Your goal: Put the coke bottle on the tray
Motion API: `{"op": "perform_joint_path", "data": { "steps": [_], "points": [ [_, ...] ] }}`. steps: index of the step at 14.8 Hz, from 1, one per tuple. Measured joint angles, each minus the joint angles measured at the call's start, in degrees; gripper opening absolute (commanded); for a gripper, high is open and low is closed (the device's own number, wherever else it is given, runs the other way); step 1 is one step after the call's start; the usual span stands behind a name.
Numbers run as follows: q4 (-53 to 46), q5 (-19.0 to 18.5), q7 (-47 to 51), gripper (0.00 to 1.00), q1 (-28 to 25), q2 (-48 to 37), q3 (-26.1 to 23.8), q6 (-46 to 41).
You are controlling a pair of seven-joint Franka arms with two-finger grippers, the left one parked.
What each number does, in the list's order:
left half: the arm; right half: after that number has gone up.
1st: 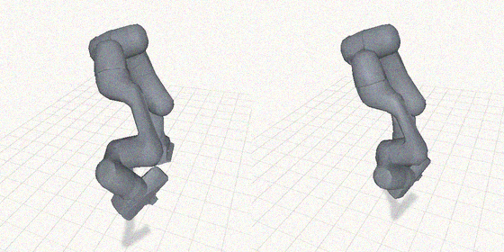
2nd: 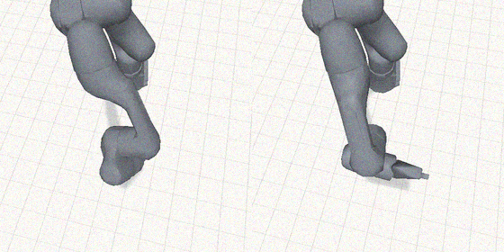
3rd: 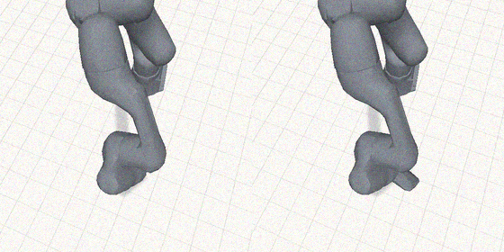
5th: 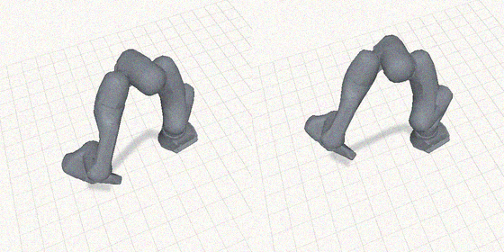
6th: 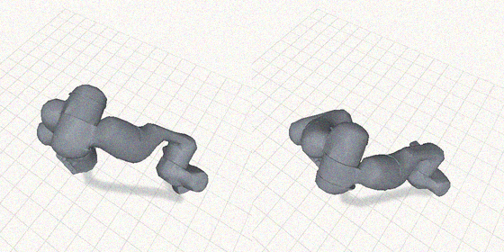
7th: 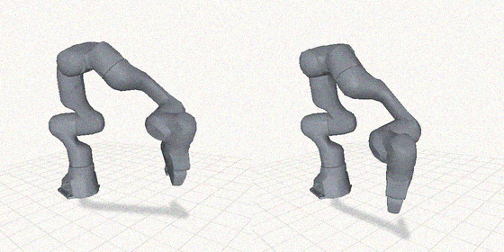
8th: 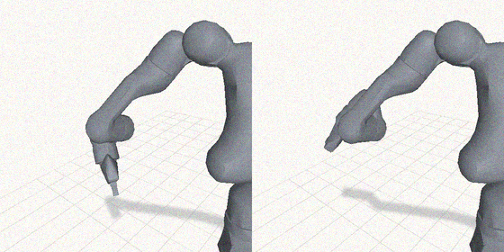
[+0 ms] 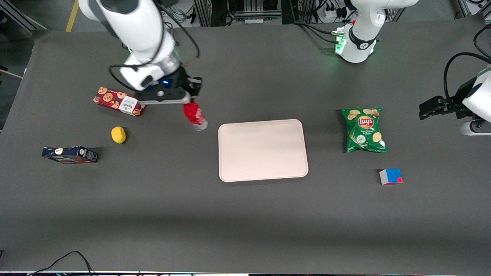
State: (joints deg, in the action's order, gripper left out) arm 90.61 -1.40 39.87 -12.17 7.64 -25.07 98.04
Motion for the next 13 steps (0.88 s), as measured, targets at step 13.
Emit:
{"op": "perform_joint_path", "data": {
  "steps": [13],
  "points": [
    [-4.3,-9.1,9.3,0.00,-5.3,25.5,-0.3,15.7]
  ]
}}
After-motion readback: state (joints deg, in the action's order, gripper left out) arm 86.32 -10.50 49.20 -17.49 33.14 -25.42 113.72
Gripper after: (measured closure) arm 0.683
